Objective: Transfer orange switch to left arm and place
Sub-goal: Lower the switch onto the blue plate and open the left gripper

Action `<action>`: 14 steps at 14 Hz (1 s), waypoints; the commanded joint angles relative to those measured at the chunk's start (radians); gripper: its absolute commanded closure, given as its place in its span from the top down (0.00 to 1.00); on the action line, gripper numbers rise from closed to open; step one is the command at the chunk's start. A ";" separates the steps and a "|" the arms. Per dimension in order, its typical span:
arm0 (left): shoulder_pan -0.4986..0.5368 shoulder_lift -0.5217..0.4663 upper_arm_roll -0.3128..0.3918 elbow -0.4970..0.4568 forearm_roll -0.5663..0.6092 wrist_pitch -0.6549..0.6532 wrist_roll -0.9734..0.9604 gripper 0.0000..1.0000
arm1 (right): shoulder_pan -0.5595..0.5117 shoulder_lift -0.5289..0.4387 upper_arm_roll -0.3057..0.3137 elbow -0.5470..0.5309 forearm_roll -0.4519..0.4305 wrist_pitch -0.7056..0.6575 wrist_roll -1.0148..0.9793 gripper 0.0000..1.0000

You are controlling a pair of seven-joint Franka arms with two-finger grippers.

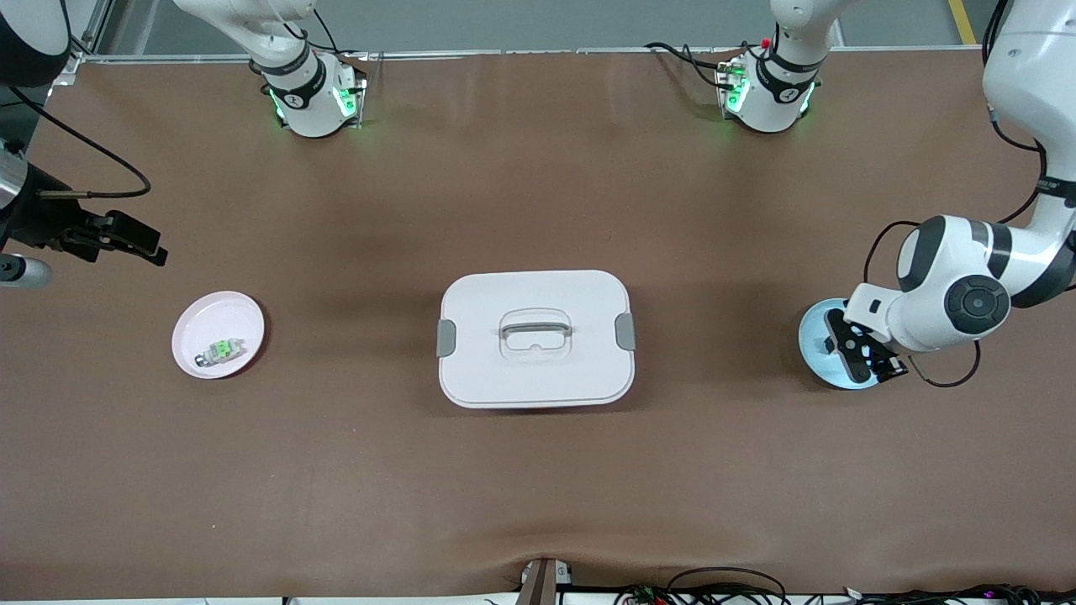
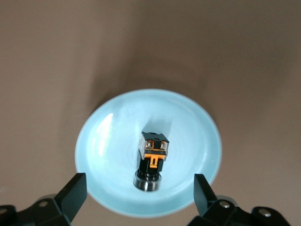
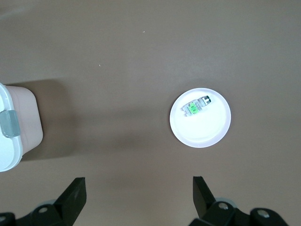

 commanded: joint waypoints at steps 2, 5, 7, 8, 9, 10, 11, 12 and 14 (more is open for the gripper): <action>-0.012 0.000 -0.107 0.165 -0.037 -0.226 -0.257 1.00 | -0.027 -0.011 0.019 -0.002 -0.014 0.001 -0.044 1.00; -0.015 -0.018 -0.149 0.228 -0.135 -0.302 -0.507 1.00 | -0.061 -0.019 0.018 -0.001 -0.014 -0.009 -0.058 1.00; -0.016 -0.043 -0.169 0.260 -0.152 -0.345 -0.706 1.00 | -0.067 -0.025 0.016 0.001 -0.014 -0.013 -0.058 1.00; -0.013 -0.059 -0.186 0.270 -0.153 -0.358 -0.783 1.00 | -0.067 -0.028 0.016 0.007 -0.014 -0.019 -0.058 1.00; -0.013 -0.078 -0.190 0.270 -0.155 -0.368 -0.857 1.00 | -0.068 -0.028 0.016 0.010 -0.014 -0.022 -0.058 1.00; -0.013 -0.099 -0.192 0.270 -0.155 -0.371 -0.941 1.00 | -0.068 -0.028 0.015 0.016 -0.014 -0.024 -0.058 1.00; -0.016 -0.119 -0.193 0.270 -0.155 -0.371 -1.023 1.00 | -0.070 -0.028 0.015 0.016 -0.014 -0.026 -0.056 1.00; -0.015 -0.135 -0.200 0.270 -0.155 -0.371 -1.101 1.00 | -0.074 -0.028 0.015 0.016 -0.014 -0.032 -0.056 1.00; -0.012 -0.145 -0.219 0.282 -0.155 -0.371 -1.227 1.00 | -0.078 -0.026 0.016 0.022 -0.014 -0.024 -0.056 1.00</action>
